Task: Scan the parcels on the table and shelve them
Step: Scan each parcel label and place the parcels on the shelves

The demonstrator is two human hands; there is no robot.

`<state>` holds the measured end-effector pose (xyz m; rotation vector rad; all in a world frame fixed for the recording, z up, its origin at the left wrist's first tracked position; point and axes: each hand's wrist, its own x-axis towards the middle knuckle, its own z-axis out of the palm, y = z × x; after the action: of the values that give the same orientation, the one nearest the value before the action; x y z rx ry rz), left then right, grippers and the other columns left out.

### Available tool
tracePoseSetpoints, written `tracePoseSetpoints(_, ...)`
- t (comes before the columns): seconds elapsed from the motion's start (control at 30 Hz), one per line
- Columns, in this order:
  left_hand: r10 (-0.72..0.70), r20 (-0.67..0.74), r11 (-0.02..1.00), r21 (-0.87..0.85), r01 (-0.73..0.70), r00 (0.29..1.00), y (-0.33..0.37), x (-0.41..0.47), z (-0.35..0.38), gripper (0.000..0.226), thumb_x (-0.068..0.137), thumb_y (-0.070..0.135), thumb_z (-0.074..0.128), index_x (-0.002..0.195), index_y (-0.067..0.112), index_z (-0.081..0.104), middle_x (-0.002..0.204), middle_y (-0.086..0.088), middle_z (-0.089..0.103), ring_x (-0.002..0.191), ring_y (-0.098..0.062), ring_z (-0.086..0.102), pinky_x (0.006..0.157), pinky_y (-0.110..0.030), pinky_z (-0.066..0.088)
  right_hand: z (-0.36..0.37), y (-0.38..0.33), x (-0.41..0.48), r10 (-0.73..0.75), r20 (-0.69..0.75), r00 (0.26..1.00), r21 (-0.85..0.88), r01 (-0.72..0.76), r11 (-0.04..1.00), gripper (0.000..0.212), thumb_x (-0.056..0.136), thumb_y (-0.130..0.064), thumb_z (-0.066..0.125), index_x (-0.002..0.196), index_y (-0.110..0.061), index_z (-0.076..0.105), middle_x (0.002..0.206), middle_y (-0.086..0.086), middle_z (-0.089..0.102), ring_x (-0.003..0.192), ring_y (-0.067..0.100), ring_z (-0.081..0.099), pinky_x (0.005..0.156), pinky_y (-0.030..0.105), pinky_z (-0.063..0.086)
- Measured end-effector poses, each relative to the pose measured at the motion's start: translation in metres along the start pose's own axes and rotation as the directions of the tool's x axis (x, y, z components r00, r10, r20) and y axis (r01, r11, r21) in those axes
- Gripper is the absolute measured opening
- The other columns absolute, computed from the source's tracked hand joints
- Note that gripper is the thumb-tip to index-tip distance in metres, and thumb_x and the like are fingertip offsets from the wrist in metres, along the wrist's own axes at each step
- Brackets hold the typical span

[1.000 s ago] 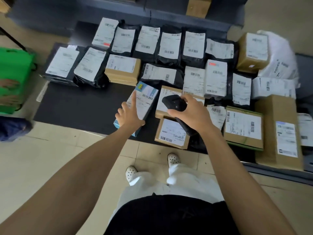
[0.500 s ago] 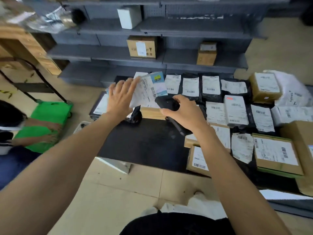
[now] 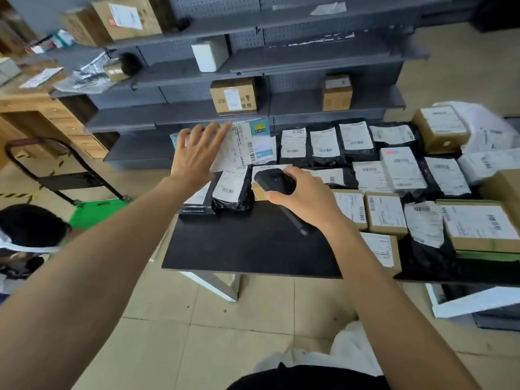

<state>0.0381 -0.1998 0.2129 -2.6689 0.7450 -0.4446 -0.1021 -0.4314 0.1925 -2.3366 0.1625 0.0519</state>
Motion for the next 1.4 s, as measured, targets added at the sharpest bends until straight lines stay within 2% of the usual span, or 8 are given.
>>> tracePoseSetpoints(0.23, 0.0, 0.007, 1.0, 0.002, 0.0, 1.0, 0.0, -0.021, 0.005, 0.124, 0.062, 0.028, 0.09, 0.157, 0.021, 0.009, 0.147, -0.008, 0.034, 0.129, -0.033, 0.037, 0.109, -0.051, 0.03, 0.005, -0.003, -0.017, 0.009, 0.008, 1.0, 0.002, -0.009, 1.0, 0.074, 0.087, -0.057, 0.064, 0.149, -0.024, 0.041, 0.141, 0.001, 0.056, 0.128, 0.027, 0.052, 0.101, 0.048, 0.045)
tracePoseSetpoints(0.67, -0.039, 0.02, 0.998, -0.052, 0.04, 0.999, 0.016, -0.045, 0.022, 0.127, 0.059, 0.026, 0.089, 0.157, 0.023, 0.009, 0.142, -0.005, 0.037, 0.123, -0.031, 0.042, 0.105, -0.05, 0.034, 0.013, 0.013, -0.032, 0.05, 0.062, 0.997, -0.038, -0.048, 0.998, 0.069, 0.081, -0.062, 0.064, 0.142, -0.034, 0.046, 0.136, -0.004, 0.06, 0.122, 0.025, 0.056, 0.096, 0.047, 0.048)
tracePoseSetpoints(0.83, -0.068, 0.046, 0.987, -0.141, 0.073, 0.997, 0.034, -0.05, 0.031, 0.121, 0.062, 0.026, 0.087, 0.157, 0.021, 0.012, 0.144, -0.007, 0.036, 0.125, -0.032, 0.04, 0.105, -0.051, 0.032, 0.012, 0.026, -0.041, 0.124, 0.036, 0.992, -0.006, -0.124, 0.992, 0.061, 0.079, -0.061, 0.068, 0.132, -0.036, 0.054, 0.119, -0.009, 0.067, 0.108, 0.019, 0.063, 0.088, 0.04, 0.053)
tracePoseSetpoints(0.9, -0.055, 0.054, 0.98, -0.189, 0.065, 0.997, 0.048, -0.044, 0.034, 0.122, 0.062, 0.03, 0.089, 0.156, 0.021, 0.012, 0.145, -0.006, 0.036, 0.125, -0.032, 0.04, 0.105, -0.05, 0.031, 0.007, 0.036, -0.048, 0.173, 0.018, 0.985, 0.025, -0.174, 0.984, 0.062, 0.079, -0.061, 0.068, 0.133, -0.034, 0.054, 0.12, -0.01, 0.067, 0.108, 0.018, 0.063, 0.087, 0.038, 0.052)
tracePoseSetpoints(1.0, -0.005, 0.066, 0.967, -0.255, 0.022, 0.998, 0.082, -0.026, 0.037, 0.124, 0.061, 0.029, 0.09, 0.156, 0.021, 0.011, 0.147, -0.007, 0.034, 0.128, -0.033, 0.038, 0.107, -0.051, 0.03, -0.008, 0.056, -0.061, 0.252, -0.024, 0.968, 0.064, -0.25, 0.966, 0.062, 0.083, -0.056, 0.069, 0.136, -0.029, 0.052, 0.127, -0.008, 0.064, 0.113, 0.018, 0.06, 0.087, 0.035, 0.048)
tracePoseSetpoints(1.1, 0.059, 0.07, 0.945, -0.325, -0.034, 0.996, 0.124, -0.004, 0.032, 0.124, 0.063, 0.025, 0.089, 0.157, 0.023, 0.007, 0.15, -0.008, 0.03, 0.134, -0.034, 0.033, 0.111, -0.054, 0.025, -0.027, 0.083, -0.078, 0.341, -0.07, 0.937, 0.081, -0.336, 0.939, 0.068, 0.083, -0.059, 0.068, 0.141, -0.028, 0.049, 0.134, -0.008, 0.06, 0.12, 0.019, 0.058, 0.095, 0.039, 0.048)
tracePoseSetpoints(1.23, 0.187, 0.009, 0.909, -0.382, -0.17, 0.982, 0.184, 0.027, 0.011, 0.122, 0.065, 0.025, 0.087, 0.157, 0.024, 0.006, 0.153, -0.007, 0.03, 0.136, -0.033, 0.032, 0.112, -0.051, 0.022, -0.058, 0.118, -0.107, 0.452, -0.141, 0.881, 0.103, -0.441, 0.892, 0.073, 0.078, -0.064, 0.068, 0.14, -0.03, 0.048, 0.132, -0.005, 0.061, 0.116, 0.022, 0.06, 0.097, 0.045, 0.051)
tracePoseSetpoints(1.4, 0.348, -0.086, 0.859, -0.37, -0.354, 0.933, 0.27, 0.059, -0.033, 0.12, 0.069, 0.028, 0.084, 0.158, 0.024, 0.003, 0.154, -0.006, 0.029, 0.137, -0.032, 0.03, 0.113, -0.05, 0.021, -0.107, 0.162, -0.155, 0.524, -0.235, 0.819, 0.184, -0.491, 0.851, 0.071, 0.081, -0.059, 0.07, 0.141, -0.029, 0.049, 0.132, -0.004, 0.062, 0.116, 0.021, 0.06, 0.095, 0.042, 0.051)
